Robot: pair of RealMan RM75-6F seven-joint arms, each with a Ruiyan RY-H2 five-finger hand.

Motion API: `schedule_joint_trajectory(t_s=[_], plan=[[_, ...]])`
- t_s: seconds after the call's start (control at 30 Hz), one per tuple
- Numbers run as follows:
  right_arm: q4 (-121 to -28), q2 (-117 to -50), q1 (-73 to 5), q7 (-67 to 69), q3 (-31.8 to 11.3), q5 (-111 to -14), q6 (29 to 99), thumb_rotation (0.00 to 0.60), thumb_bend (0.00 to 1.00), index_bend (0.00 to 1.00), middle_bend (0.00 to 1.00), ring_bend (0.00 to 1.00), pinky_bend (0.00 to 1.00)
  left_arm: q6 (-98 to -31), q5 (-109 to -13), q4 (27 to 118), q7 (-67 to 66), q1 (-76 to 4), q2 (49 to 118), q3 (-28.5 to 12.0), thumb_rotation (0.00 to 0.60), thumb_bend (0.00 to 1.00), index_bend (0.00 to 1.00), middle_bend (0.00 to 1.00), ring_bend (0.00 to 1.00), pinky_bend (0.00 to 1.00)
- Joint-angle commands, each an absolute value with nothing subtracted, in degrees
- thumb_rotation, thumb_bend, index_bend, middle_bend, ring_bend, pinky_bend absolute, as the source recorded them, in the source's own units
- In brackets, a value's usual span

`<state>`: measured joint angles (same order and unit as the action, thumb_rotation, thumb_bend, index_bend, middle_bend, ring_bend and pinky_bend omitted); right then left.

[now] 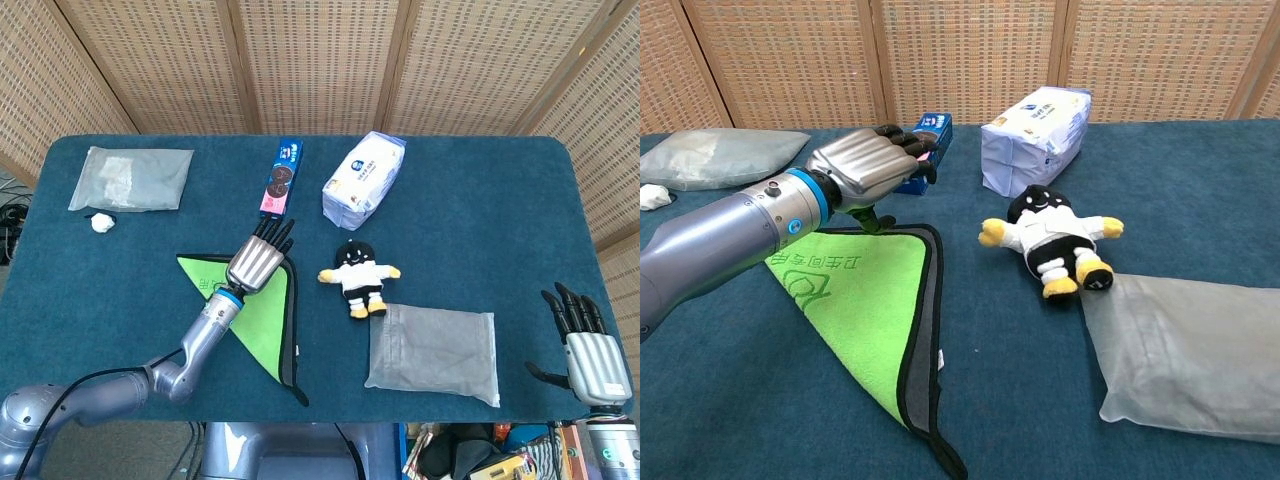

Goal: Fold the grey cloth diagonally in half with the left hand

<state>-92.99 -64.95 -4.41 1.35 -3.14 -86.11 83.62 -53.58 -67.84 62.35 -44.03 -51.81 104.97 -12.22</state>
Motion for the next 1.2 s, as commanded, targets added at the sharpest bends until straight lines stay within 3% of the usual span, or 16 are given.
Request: schedule_joint_trajectory(t_s=[0.03,0.27,0.53,0.67,0.77,0.83,1.2], plan=[[-93.0,-64.99,-4.44,1.31,-3.15,-86.1,83.58,0.6,0.0,0.0,0.0,0.0,0.0,-54.42,-68.08,63.19,-43.3,-51.38,104.44,-12.11,0.6,0.4,0.19,0.0,0.0,0.0],[-93.06,-64.91,-4.42,1.23,-3.2,-86.05,83.67,0.6,0.0,0.0,0.0,0.0,0.0,-58.96,-69.44,68.99,-40.15,-48.55,101.39,-11.68,0.6,0.4,0.19,0.0,0.0,0.0],[-92.91,-64.81,-4.44,0.48,-3.19,-85.63,83.38,0.6,0.0,0.0,0.0,0.0,0.0,-69.63,-71.54,83.65,-36.48,-39.96,93.55,-8.85,0.6,0.36,0.11,0.0,0.0,0.0],[-92.94,-64.77,-4.44,-0.35,-3.16,-85.65,83.43,0.6,0.0,0.0,0.0,0.0,0.0,-73.48,-71.65,92.62,-35.48,-34.62,87.18,-5.35,0.6,0.26,0.01,0.0,0.0,0.0],[-93.58,-64.85,-4.21,-2.29,-2.85,-86.7,84.34,0.6,0.0,0.0,0.0,0.0,0.0,-77.6,-73.42,100.88,-34.18,-28.05,78.97,1.17,0.6,0.23,0.0,0.0,0.0,0.0],[-93.76,-64.98,-4.15,-3.28,-2.75,-87.14,84.73,0.6,0.0,0.0,0.0,0.0,0.0,-79.16,-74.87,102.57,-34.56,-26.02,76.87,3.41,0.6,0.2,0.0,0.0,0.0,0.0],[-94.55,-65.4,-3.86,-6.15,-2.58,-88.13,85.88,0.6,0.0,0.0,0.0,0.0,0.0,-86.8,-81.98,104.37,-32.17,-17.7,73.68,9.02,0.6,0.16,0.0,0.0,0.0,0.0]])
